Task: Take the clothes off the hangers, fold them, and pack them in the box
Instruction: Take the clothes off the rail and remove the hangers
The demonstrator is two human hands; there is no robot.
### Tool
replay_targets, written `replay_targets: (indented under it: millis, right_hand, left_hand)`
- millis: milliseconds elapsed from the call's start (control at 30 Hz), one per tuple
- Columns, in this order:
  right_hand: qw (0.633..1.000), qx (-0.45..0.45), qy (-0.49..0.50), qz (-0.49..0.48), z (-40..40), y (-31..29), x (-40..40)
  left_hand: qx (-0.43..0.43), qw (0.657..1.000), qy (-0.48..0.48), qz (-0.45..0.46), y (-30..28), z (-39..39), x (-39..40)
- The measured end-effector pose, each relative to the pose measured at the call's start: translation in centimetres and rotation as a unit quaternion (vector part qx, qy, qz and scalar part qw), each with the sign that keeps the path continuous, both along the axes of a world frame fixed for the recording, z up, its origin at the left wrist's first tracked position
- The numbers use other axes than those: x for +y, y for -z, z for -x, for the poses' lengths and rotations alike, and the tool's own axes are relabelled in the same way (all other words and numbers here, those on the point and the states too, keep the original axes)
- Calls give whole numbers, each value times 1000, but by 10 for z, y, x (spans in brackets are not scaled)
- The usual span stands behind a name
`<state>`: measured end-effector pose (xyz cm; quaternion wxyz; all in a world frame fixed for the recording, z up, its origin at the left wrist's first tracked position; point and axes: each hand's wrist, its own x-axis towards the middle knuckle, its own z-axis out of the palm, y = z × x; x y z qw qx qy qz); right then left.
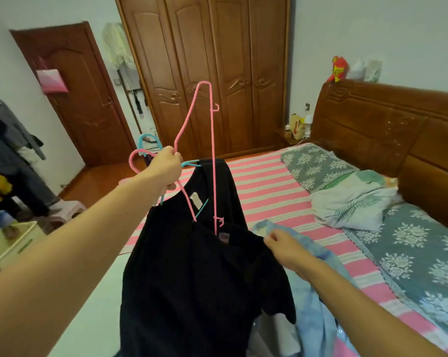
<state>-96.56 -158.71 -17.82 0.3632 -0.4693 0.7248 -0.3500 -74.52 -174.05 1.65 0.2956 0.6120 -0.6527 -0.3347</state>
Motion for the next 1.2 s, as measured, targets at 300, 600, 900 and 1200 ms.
replay_targets:
  millis: [300,600,900,1200]
  right_hand:
    - [947,243,-141,156,-104,7,-19]
    - [953,190,-152,181,-121,22,-32]
    - [892,286,-29,349,-13,-58,-12]
    - [745,573,-124,319,20,-102,-26]
  left_hand:
    - [35,999,-2,14,-14,-10,5]
    - [17,999,-18,41,-11,-38,4]
    - [-148,961,168,161,12,-43,29]
    - [-308,874,341,158,36,5,58]
